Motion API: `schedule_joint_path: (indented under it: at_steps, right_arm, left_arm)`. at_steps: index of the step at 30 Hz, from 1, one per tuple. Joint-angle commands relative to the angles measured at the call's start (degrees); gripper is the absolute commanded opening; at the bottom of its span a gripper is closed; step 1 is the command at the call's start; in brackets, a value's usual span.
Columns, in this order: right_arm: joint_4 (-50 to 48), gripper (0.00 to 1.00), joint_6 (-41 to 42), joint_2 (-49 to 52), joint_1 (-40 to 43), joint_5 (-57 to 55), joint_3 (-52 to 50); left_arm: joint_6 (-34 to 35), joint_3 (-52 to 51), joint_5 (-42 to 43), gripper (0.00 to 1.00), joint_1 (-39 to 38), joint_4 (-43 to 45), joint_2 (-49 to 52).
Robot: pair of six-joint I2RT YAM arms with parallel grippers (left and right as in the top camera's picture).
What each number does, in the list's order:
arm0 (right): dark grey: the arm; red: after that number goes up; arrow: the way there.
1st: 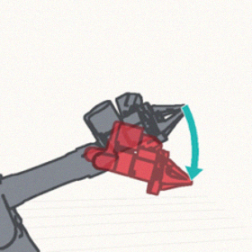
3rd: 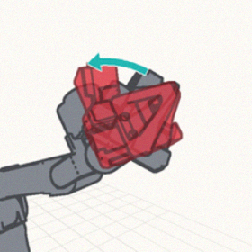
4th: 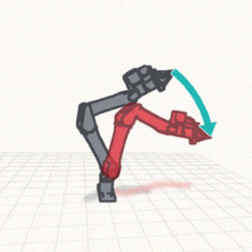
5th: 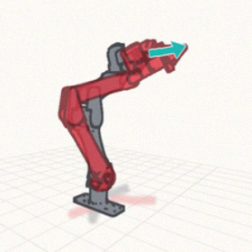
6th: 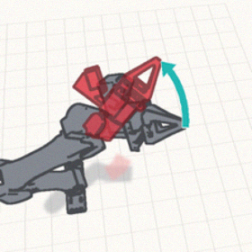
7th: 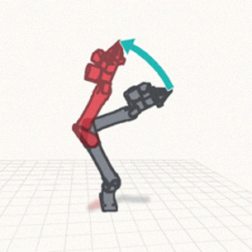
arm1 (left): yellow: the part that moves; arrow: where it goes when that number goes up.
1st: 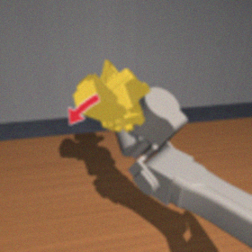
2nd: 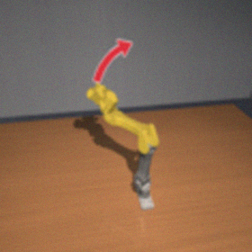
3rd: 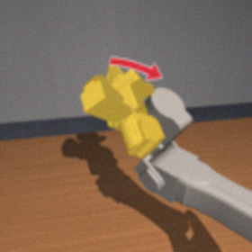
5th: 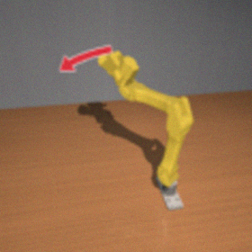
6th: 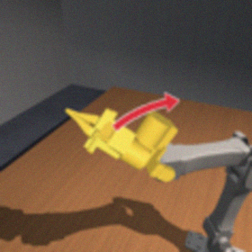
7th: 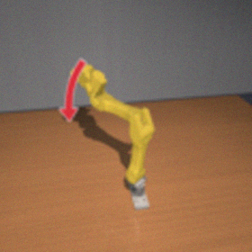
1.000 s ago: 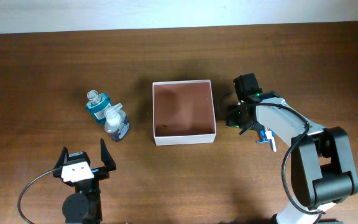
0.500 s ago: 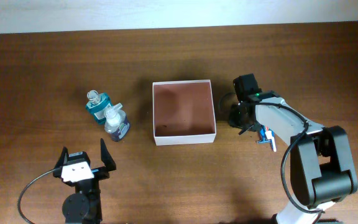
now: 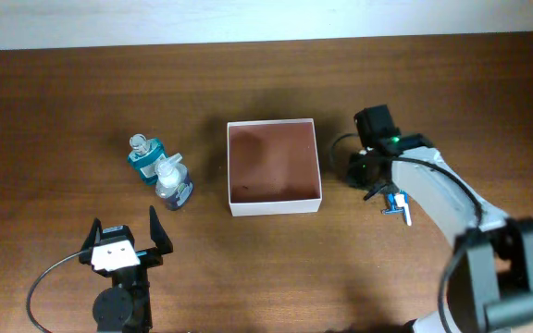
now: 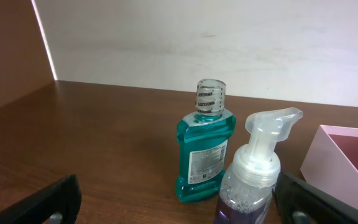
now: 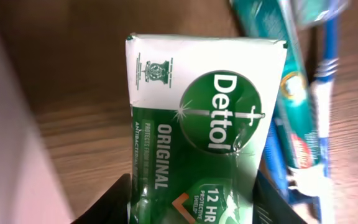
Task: Pack container
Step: 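Close the right gripper on the Dettol soap bar and lift, then carry the soap bar into the pink box and release it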
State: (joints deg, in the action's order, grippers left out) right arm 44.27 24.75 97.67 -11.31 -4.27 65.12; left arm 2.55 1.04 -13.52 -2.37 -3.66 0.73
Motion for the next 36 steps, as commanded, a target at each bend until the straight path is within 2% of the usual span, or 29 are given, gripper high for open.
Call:
schedule_joint_path:
  at_steps: [1,9,16,26,36]
  right_arm:
    - [1.44,0.33,-2.01,-6.45,-2.01,-0.98,3.39]
    - [7.63,0.33,-1.68,-10.97,-12.17,-5.22,10.49]
    - [6.67,0.33,5.7,-10.84,-19.91,-5.46,13.64]
    - [2.62,0.33,5.97,-2.58,-25.05,-5.44,13.64]
    - [-0.63,0.33,5.97,5.03,-25.38,-5.68,13.64]
  left_arm:
    - [-0.9,-0.52,0.61,1.0,0.31,0.15,-0.33]
    - [-0.9,-0.52,0.63,0.99,0.31,0.15,-0.33]
    - [-0.9,-0.52,0.63,0.99,0.31,0.15,-0.33]
    - [-0.9,-0.52,0.63,0.99,0.31,0.15,-0.33]
    - [-0.9,-0.52,0.63,0.99,0.31,0.15,-0.33]
